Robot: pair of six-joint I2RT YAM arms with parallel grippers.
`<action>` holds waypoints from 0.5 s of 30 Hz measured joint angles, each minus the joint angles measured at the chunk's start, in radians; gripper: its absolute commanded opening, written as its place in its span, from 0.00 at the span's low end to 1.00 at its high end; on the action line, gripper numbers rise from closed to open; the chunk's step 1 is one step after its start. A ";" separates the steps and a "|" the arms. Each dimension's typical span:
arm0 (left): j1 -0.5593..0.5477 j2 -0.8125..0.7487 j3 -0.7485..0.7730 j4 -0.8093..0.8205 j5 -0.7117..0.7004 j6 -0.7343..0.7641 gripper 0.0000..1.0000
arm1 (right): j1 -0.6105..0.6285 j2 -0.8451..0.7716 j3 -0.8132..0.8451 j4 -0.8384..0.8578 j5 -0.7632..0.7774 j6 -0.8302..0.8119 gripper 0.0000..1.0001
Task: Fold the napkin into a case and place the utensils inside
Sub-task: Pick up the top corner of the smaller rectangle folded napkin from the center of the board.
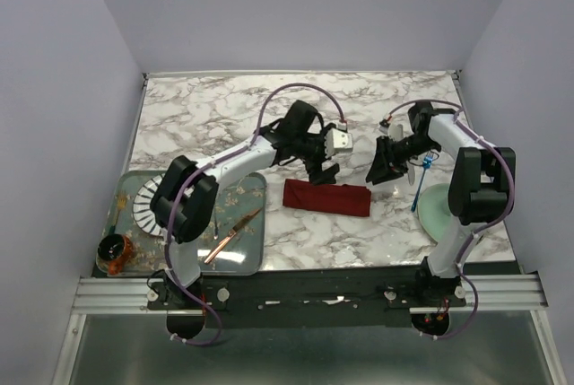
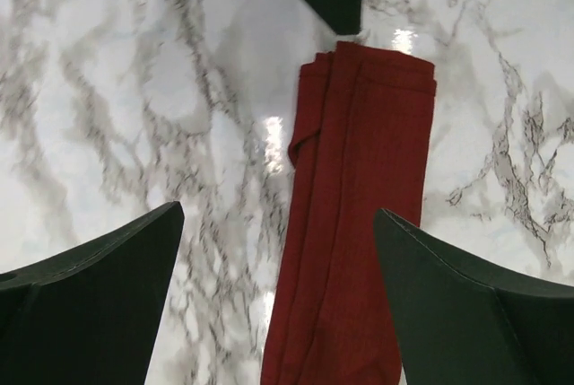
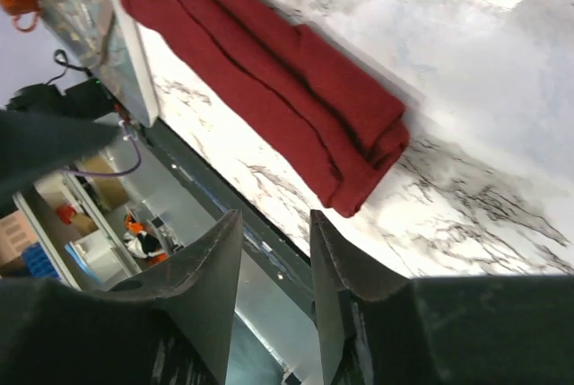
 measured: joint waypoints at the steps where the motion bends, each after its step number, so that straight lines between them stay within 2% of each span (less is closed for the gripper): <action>1: -0.022 0.028 0.018 -0.009 0.007 0.028 0.96 | -0.001 0.003 -0.007 0.004 0.018 0.008 0.41; 3: -0.057 0.085 0.065 -0.019 0.028 0.071 0.89 | -0.008 0.006 -0.013 0.014 0.040 0.022 0.40; 4: -0.072 0.111 0.084 -0.020 0.037 0.089 0.79 | -0.012 0.010 -0.016 0.018 0.049 0.027 0.40; 7: -0.115 0.180 0.137 -0.027 0.070 0.144 0.65 | -0.032 0.022 -0.019 0.028 0.078 0.044 0.40; 15: -0.171 0.314 0.276 -0.087 0.115 0.216 0.63 | -0.054 0.037 -0.031 0.043 0.121 0.066 0.40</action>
